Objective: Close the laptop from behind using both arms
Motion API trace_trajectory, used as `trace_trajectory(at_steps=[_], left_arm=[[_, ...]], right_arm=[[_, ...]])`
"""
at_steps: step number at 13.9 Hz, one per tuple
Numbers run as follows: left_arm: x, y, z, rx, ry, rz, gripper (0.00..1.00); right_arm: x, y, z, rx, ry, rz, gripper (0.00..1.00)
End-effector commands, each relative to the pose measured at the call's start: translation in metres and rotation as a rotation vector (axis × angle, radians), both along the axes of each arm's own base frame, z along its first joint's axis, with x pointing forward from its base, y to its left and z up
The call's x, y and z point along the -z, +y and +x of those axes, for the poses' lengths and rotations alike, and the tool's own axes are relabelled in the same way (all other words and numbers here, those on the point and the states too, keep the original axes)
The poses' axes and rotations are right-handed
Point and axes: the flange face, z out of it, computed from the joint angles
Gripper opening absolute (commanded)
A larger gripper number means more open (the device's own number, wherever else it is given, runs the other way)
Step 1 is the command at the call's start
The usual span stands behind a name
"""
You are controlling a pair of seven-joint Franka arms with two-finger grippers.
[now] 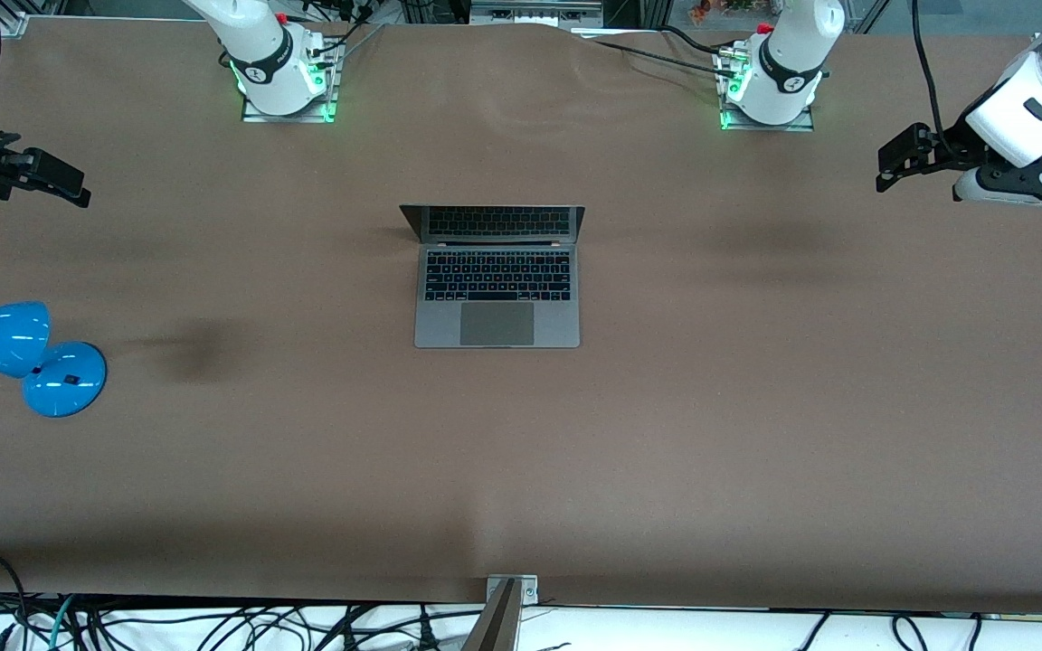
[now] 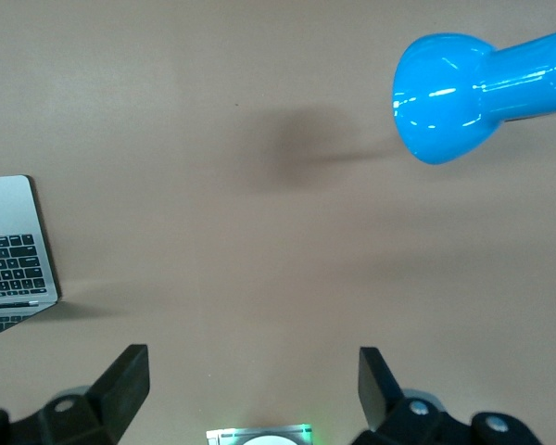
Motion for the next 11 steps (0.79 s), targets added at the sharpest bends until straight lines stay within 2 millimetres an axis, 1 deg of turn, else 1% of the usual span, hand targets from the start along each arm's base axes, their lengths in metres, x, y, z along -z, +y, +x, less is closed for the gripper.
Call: trace_trajectory(at_steps=[1,3,5,8,9,11], left_arm=[[-0.005,-0.006,0.001,0.003,0.021,0.015,1.00],[-0.004,-0.009,0.000,0.003,0.027,0.017,1.00],[-0.002,-0.017,-0.003,0.004,0.040,0.011,1.00],[0.001,-0.047,-0.005,0.018,0.044,0.022,1.00],[0.001,-0.053,-0.005,0.012,0.041,0.023,1.00],[0.004,-0.078,-0.008,0.010,0.043,0.031,1.00]], right_arm=[[-0.004,0.003,-0.004,-0.001,0.002,0.017,1.00],[-0.003,0.002,-0.004,-0.001,0.003,0.017,1.00],[-0.003,0.002,-0.004,-0.001,0.003,0.017,1.00],[-0.003,0.003,-0.004,-0.003,0.003,0.017,1.00],[-0.003,0.003,-0.004,-0.003,0.003,0.017,1.00],[-0.003,0.002,-0.004,-0.001,0.003,0.017,1.00]])
